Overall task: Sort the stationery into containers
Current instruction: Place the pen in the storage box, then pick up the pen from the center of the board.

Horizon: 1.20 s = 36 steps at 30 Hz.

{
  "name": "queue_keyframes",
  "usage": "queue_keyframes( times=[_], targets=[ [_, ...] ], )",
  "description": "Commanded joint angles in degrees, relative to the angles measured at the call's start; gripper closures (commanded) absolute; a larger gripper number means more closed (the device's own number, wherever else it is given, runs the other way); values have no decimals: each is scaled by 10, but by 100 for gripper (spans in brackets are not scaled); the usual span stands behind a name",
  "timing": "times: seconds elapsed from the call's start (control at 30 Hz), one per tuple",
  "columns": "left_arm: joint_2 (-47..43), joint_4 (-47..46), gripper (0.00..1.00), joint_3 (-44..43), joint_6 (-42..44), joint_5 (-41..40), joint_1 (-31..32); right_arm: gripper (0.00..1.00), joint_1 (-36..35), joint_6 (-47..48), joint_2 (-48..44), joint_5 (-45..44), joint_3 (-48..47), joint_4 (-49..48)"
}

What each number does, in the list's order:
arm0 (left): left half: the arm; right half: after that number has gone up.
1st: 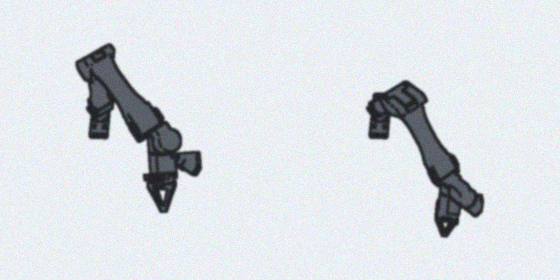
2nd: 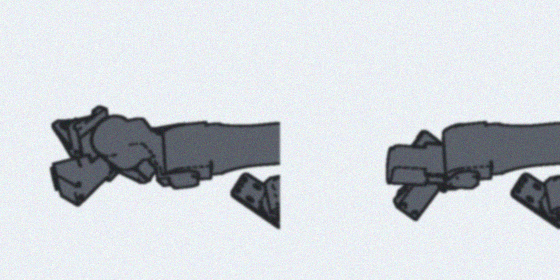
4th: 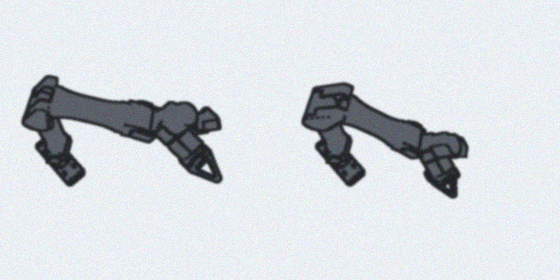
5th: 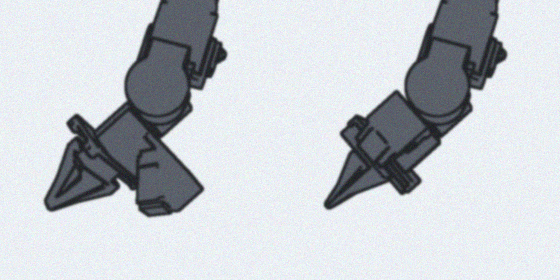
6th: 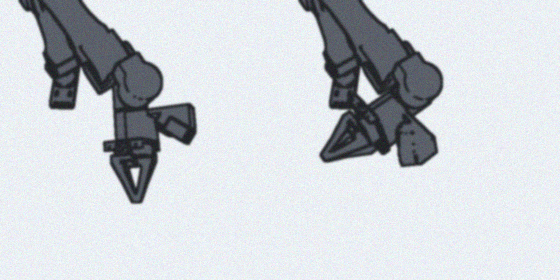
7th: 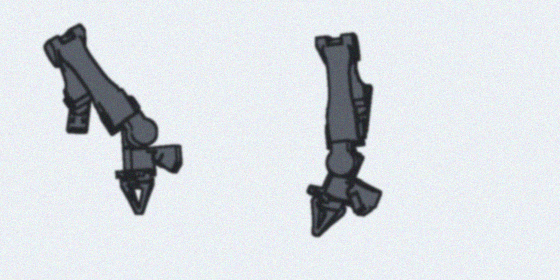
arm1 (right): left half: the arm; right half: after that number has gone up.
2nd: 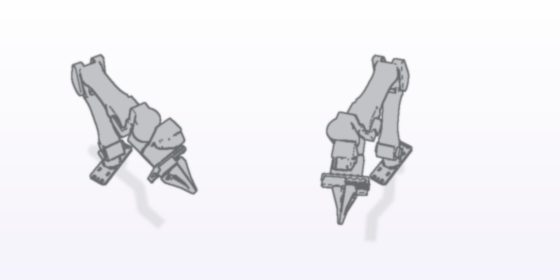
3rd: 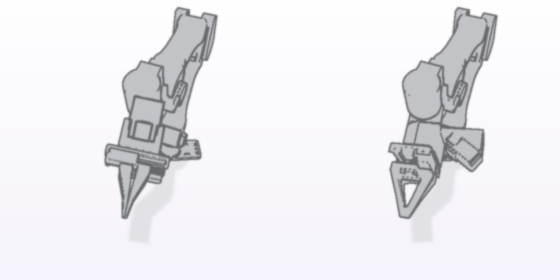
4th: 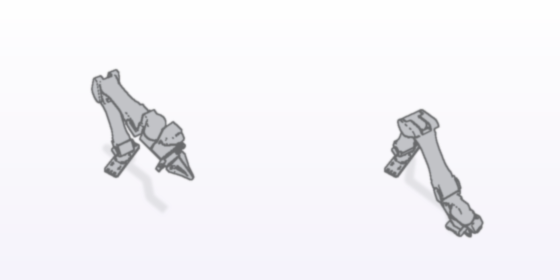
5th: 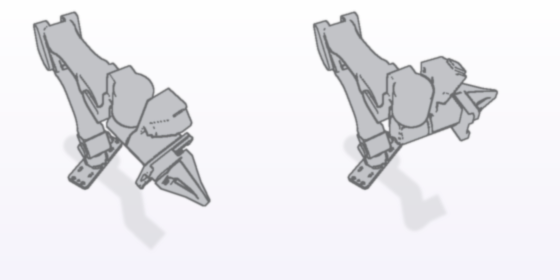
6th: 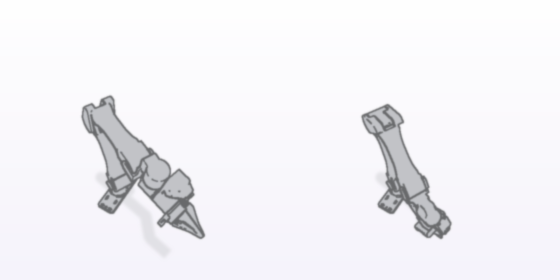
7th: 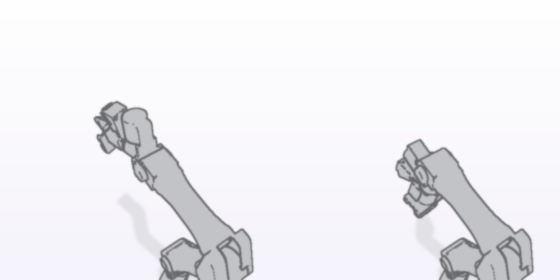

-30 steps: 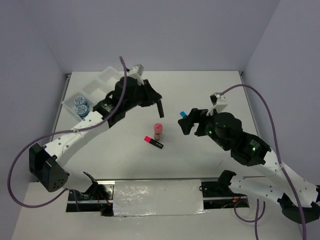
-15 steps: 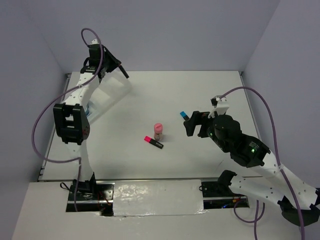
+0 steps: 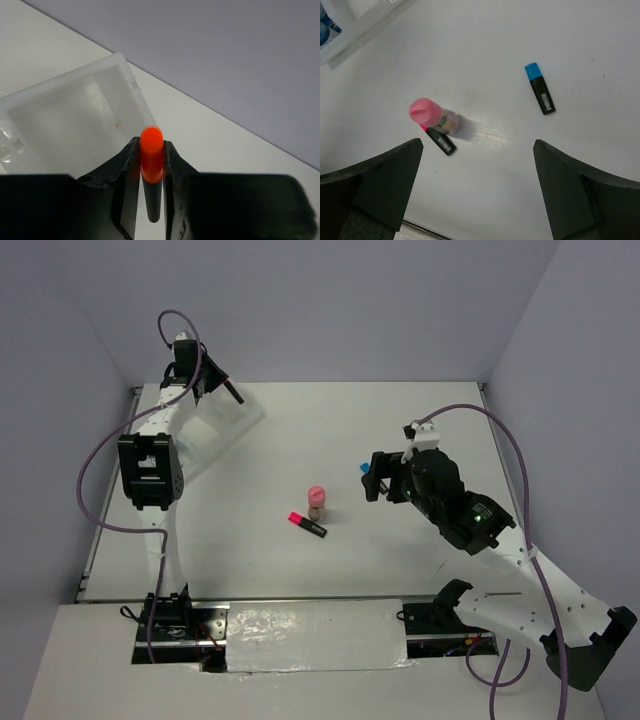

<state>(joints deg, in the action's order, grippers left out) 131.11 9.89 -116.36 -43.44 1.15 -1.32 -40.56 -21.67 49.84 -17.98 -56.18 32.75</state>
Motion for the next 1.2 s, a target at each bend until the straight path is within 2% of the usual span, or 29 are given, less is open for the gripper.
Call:
queue_keyframes(
  times=[0.0, 0.03, 0.07, 0.13, 0.2, 0.23, 0.33, 0.37, 0.43, 0.5, 0.53, 0.67, 0.7, 0.73, 0.77, 0.97, 1.03, 1.17],
  targets=[
    [-1, -38, 83, 2, 13, -9, -12, 0, 16, 13, 9, 36, 6, -41],
    [-2, -39, 80, 5, 12, -9, -14, 0, 19, 15, 11, 40, 5, -43],
    [-6, -38, 68, 9, 12, -9, -17, 0, 22, 17, 15, 43, 5, -45],
    [-8, -44, 61, 17, 13, -20, -19, 0, 34, 20, 24, 52, 4, -50],
    [-4, -44, 40, 11, 12, -16, -25, 0, 43, 25, 36, 64, 1, -54],
    [-2, -44, 34, 8, 9, -16, -27, 0, 47, 28, 40, 65, 1, -56],
    [0, -46, 6, -2, 7, 3, -31, 0, 66, 36, 65, 71, 3, -72],
    [-3, -43, 1, -6, 6, 13, -32, 0, 76, 42, 77, 64, 5, -75],
    [-18, -38, 1, -4, -5, 22, -32, 0, 134, 37, 155, 93, -22, -60],
    [-69, -49, 1, 23, -16, 53, -32, 2, 161, 47, 236, 143, -38, -68],
    [-90, -42, 1, 27, -17, 61, -31, 2, 172, 55, 261, 141, -58, -70],
    [-250, 2, 1, 77, -11, 112, -31, 3, 209, 102, 382, 155, -122, -50],
    [-282, 6, 1, 95, -5, 121, -31, 5, 217, 113, 400, 177, -136, -34],
    [-349, 10, 1, 116, -3, 129, -30, 11, 229, 131, 422, 177, -168, -23],
    [-386, 11, 1, 164, 0, 137, -30, 13, 232, 138, 463, 177, -184, -10],
    [-657, 58, 1, 344, 23, 178, -30, 19, 237, 169, 556, 207, -261, 31],
    [-738, 67, 1, 378, 27, 174, -30, 21, 237, 173, 584, 206, -274, 44],
    [-797, 143, 1, 396, 66, 187, -30, 24, 228, 175, 602, 200, -254, 46]
  ],
)
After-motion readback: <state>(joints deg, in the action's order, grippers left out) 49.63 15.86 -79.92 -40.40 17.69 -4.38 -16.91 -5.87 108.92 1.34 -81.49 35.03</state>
